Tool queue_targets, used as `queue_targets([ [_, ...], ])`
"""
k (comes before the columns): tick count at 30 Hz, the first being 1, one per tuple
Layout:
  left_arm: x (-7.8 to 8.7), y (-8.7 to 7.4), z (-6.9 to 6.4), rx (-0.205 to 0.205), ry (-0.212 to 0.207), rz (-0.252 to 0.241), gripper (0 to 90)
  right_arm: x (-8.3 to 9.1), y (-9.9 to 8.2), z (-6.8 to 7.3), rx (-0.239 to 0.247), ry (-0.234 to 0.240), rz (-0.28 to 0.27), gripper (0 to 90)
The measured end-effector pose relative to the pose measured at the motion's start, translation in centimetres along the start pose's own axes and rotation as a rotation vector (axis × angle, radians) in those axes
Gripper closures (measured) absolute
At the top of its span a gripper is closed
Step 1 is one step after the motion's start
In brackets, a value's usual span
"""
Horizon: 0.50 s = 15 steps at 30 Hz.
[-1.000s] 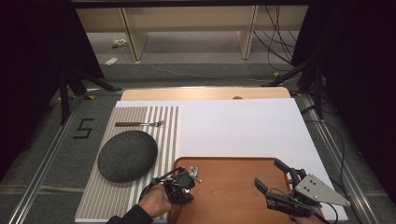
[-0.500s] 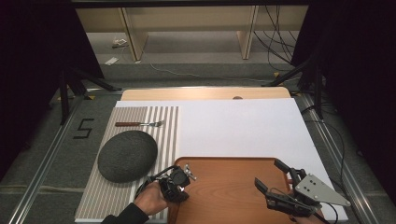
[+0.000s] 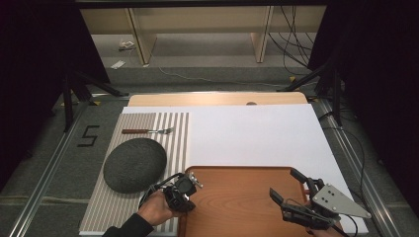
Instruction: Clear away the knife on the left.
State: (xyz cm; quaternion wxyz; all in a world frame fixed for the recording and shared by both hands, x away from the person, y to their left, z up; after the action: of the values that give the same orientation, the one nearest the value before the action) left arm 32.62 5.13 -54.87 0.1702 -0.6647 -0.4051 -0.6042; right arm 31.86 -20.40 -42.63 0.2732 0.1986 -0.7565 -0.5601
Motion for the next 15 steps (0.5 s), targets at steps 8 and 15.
queue_targets([
  [8, 0.17, 0.08, -0.13, -0.003, -0.017, -0.011, 79.0, 0.00, -0.01, 0.01, 0.000, 0.000, 0.002, 17.4],
  [15, 0.34, 0.51, -0.76, -0.025, -0.035, -0.052, 46.2, 0.00, 0.00, 0.00, 0.000, 0.000, 0.000, 17.4],
])
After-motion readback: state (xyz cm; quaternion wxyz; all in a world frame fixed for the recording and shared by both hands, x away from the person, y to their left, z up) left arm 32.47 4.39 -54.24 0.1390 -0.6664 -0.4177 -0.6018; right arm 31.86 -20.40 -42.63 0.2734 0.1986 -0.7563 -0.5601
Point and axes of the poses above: each handheld gripper's, and its own axes: x roughly backward along the jaws, y roughly out of its top, z roughly to its left, the point moved 10 cm from there along -x, roughly forward along the jaws, and after that the axes turned 12 degrees about x, right-handed, at the moved point
